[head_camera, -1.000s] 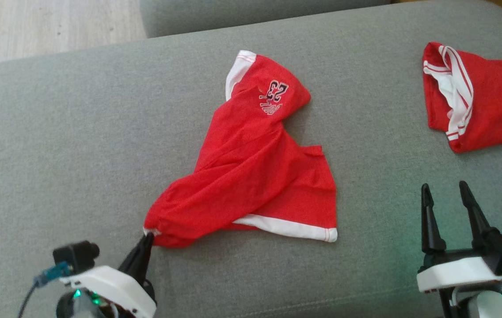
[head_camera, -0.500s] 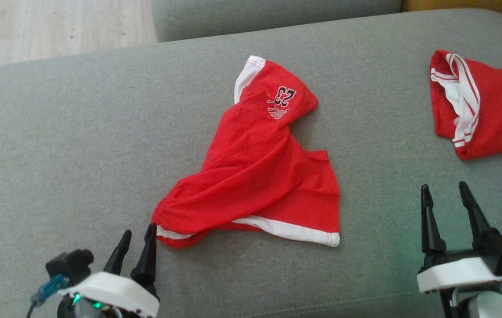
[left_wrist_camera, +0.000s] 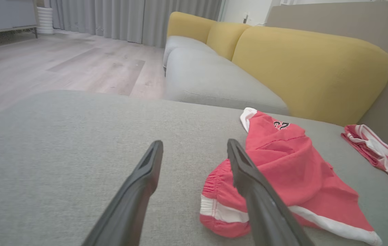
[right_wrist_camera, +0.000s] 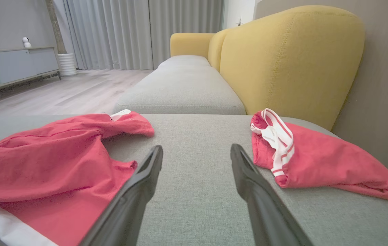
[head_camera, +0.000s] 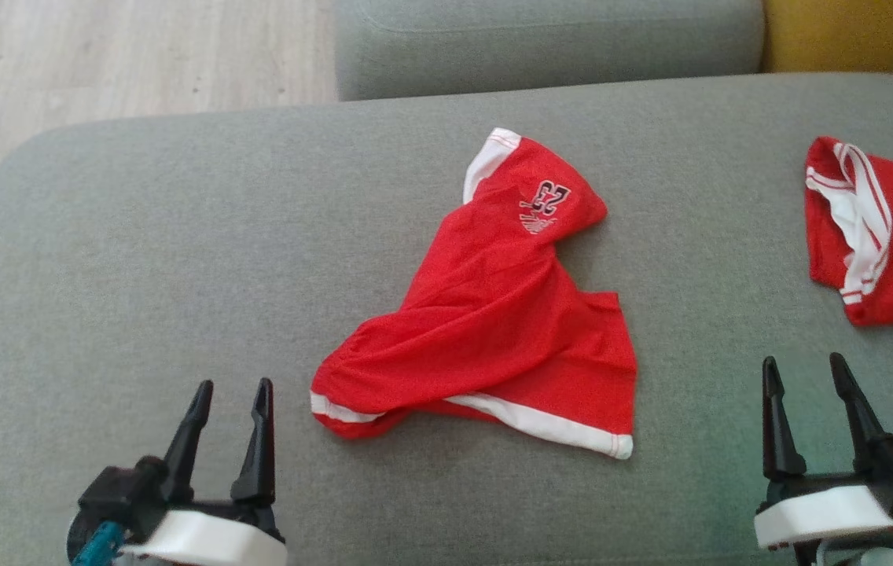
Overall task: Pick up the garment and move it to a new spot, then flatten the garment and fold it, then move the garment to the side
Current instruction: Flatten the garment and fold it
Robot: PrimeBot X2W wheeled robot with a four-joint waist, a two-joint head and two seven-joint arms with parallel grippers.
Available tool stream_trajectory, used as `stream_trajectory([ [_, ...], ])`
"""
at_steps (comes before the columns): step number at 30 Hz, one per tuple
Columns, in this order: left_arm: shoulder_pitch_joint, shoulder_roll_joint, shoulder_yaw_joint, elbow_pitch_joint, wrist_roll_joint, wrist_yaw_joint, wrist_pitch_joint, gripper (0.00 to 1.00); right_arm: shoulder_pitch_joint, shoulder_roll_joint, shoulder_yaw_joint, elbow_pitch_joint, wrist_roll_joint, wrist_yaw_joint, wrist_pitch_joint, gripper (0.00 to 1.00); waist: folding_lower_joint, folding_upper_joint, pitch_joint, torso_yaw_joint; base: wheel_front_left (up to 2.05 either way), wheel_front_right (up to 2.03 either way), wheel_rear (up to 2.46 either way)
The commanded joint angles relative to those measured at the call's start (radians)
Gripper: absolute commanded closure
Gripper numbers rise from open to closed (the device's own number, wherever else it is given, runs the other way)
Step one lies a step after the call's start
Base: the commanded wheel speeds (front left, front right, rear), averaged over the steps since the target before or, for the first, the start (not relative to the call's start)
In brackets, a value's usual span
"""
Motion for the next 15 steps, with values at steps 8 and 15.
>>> stream_trajectory([
  [8, -0.001, -0.038, 0.115, -0.003, 0.122, -0.046, -0.012, 0.00, 0.016, -0.007, 0.046, -0.019, 0.023, -0.001, -0.004, 0.00, 0.0000, -0.0001, -0.040, 0.032, 0.00, 0.00, 0.00],
  [15, -0.001, -0.045, 0.143, 0.048, 0.153, -0.065, -0.012, 0.00, 0.024, -0.007, 0.081, 0.001, 0.031, -0.001, -0.004, 0.00, 0.0000, -0.0001, -0.051, 0.038, 0.00, 0.00, 0.00],
])
